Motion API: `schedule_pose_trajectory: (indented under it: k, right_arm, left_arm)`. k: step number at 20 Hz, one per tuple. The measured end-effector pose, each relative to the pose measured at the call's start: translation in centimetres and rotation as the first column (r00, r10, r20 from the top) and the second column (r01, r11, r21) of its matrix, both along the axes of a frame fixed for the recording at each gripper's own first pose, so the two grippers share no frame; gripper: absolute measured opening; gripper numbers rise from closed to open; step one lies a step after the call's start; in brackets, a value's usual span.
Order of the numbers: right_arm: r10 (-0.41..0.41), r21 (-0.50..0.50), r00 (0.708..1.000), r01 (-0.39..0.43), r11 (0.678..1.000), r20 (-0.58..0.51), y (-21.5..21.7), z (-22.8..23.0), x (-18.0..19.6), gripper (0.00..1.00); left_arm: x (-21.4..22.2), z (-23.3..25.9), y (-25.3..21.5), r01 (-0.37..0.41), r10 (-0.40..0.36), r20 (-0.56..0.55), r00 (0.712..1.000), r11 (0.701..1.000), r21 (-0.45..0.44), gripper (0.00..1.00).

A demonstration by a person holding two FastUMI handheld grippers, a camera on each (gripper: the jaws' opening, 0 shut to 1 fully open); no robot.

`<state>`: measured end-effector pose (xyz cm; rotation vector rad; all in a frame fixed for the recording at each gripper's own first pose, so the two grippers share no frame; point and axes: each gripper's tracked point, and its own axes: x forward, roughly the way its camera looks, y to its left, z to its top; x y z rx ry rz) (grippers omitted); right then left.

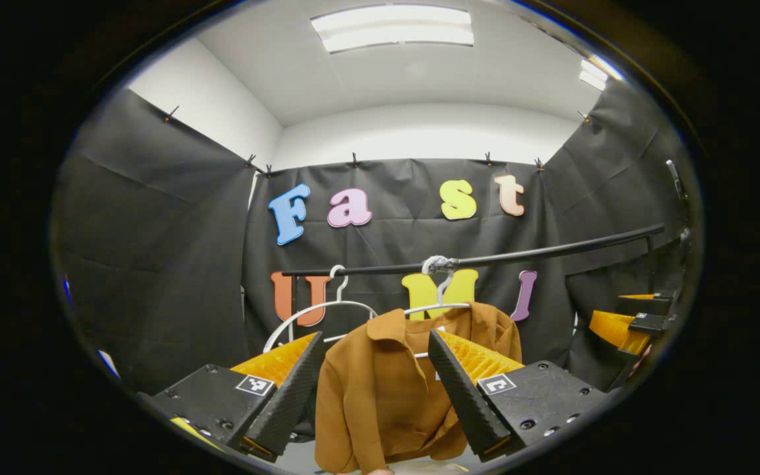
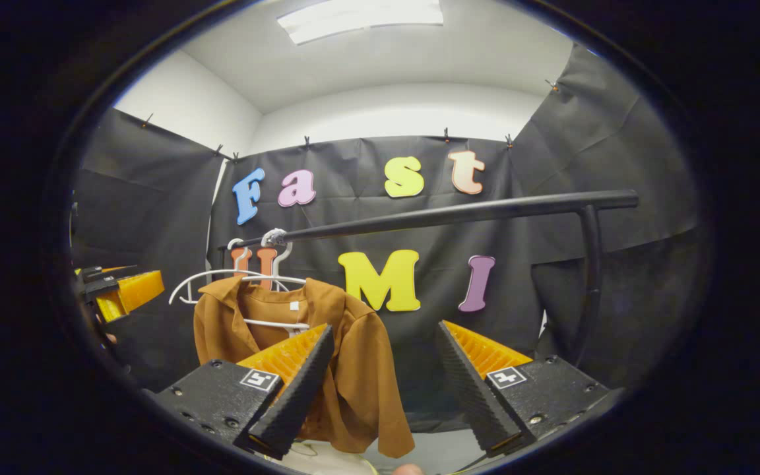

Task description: Grasp the clothes on the hanger with both hands and then place them into the laundry hamper below.

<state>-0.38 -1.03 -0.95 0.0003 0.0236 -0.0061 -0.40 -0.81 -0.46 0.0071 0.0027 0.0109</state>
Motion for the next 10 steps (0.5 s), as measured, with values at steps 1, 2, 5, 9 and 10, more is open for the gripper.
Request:
schedule_pose_trajectory:
  k: [1,2,5,9,10]
  right_arm:
    - [0.002,0.005,1.000,-0.001,1.000,-0.006,0.0,-0.2,0.1,0.96]
    - [0.002,0.009,1.000,-0.002,1.000,-0.013,-0.1,-0.4,0.1,0.96]
    - [0.011,0.018,0.999,-0.011,1.000,-0.036,-0.3,-1.5,0.4,0.96]
    - [0.036,0.021,0.997,-0.035,0.999,-0.071,-0.4,-3.2,0.9,0.96]
    - [0.045,0.021,0.996,-0.044,0.999,-0.080,-0.4,-3.5,1.2,0.96]
  left_arm:
    - [-0.1,-0.1,0.0,-0.005,0.005,-0.002,1.000,1.000,0.000,1.00]
    - [-0.2,-0.4,0.0,-0.012,0.012,-0.005,1.000,1.000,-0.001,1.00]
    - [-0.4,-1.3,-0.4,-0.027,0.027,-0.021,0.999,1.000,-0.007,1.00]
    - [-0.6,-2.5,-0.8,-0.057,0.057,-0.034,0.998,0.998,-0.001,1.00]
    - [-0.6,-3.0,-1.1,-0.061,0.061,-0.039,0.997,0.998,-0.003,1.00]
